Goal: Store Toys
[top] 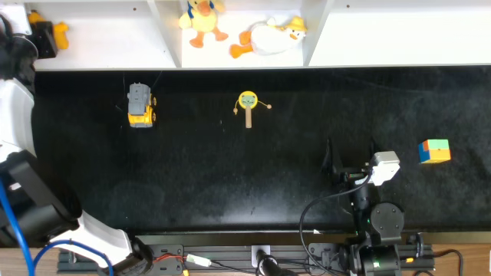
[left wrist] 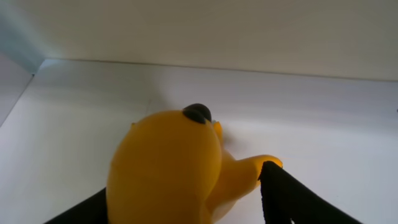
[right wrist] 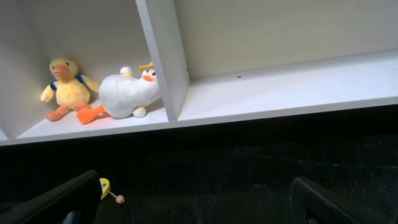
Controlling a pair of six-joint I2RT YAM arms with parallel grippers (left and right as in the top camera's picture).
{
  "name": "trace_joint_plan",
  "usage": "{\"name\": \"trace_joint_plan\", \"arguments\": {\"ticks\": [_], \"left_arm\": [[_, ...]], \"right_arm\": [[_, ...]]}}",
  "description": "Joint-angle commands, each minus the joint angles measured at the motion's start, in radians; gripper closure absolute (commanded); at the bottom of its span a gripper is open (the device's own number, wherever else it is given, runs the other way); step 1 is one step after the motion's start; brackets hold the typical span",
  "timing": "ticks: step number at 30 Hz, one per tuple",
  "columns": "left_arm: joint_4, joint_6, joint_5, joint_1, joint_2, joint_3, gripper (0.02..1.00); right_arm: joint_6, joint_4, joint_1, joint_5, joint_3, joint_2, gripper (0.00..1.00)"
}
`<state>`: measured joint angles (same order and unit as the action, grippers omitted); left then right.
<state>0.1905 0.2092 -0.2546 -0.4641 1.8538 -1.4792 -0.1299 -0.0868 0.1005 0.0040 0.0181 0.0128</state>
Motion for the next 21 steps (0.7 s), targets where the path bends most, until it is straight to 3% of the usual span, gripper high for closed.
{"name": "trace_joint_plan", "arguments": {"ticks": [1, 3, 8, 16, 21], "left_arm": [[-0.009, -0.001, -0.013, 0.006, 0.024, -0.019, 0.332], [-0.01, -0.001, -0.013, 0.006, 0.024, -0.019, 0.264], [-0.011, -0.002, -0.014, 0.007, 0.024, -0.019, 0.233], [-0.029, -0.002, -0.014, 0.017, 0.024, -0.019, 0.02], [-0.032, -0.002, -0.014, 0.016, 0.024, -0.019, 0.02]], "right_arm": [[0.007, 0.006, 0.004, -0.003, -0.012, -0.008, 0.005], [0.007, 0.006, 0.004, -0.003, -0.012, -0.008, 0.005], [0.007, 0.006, 0.004, -0.003, -0.012, -0.008, 0.005], [0.007, 0.006, 0.004, -0.003, -0.012, -0.008, 0.005], [0.007, 0.006, 0.004, -0.003, -0.012, -0.008, 0.005]]}}
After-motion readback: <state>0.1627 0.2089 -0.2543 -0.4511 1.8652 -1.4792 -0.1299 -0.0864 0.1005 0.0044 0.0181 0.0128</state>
